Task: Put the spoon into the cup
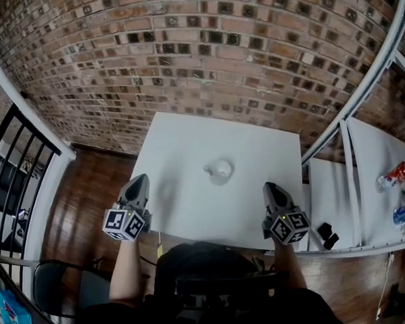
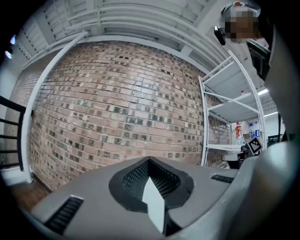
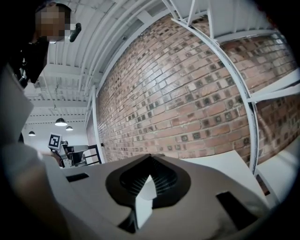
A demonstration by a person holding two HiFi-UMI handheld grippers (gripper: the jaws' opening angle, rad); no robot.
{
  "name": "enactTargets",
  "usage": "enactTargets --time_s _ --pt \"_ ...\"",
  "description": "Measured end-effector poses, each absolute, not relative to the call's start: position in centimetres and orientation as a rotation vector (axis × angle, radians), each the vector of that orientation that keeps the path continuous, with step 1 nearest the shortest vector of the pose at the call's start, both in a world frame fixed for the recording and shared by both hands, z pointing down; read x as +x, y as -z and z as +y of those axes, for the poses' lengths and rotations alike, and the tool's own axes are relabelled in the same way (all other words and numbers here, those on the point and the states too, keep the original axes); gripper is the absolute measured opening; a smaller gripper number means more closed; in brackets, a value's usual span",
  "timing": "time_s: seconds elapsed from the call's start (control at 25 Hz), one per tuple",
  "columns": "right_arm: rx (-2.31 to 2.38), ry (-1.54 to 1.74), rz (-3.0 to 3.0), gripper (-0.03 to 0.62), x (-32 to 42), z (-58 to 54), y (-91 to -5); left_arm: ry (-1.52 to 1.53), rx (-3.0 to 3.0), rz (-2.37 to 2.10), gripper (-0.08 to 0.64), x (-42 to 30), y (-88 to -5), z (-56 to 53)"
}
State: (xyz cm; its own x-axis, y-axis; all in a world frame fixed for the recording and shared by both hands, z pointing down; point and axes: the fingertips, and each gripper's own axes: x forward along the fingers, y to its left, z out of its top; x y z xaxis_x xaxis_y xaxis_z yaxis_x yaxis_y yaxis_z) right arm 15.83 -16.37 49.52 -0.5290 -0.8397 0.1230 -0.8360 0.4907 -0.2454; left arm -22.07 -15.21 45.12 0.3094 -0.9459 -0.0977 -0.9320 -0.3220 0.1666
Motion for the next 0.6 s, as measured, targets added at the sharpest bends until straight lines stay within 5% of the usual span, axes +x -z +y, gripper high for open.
enactTargets --time_s 0.6 --pt "-1.547 0.398 2.625 0.002 16.2 -14.3 -49.2 0.300 2.462 -1.765 0.002 -21.1 -45.7 -13.4"
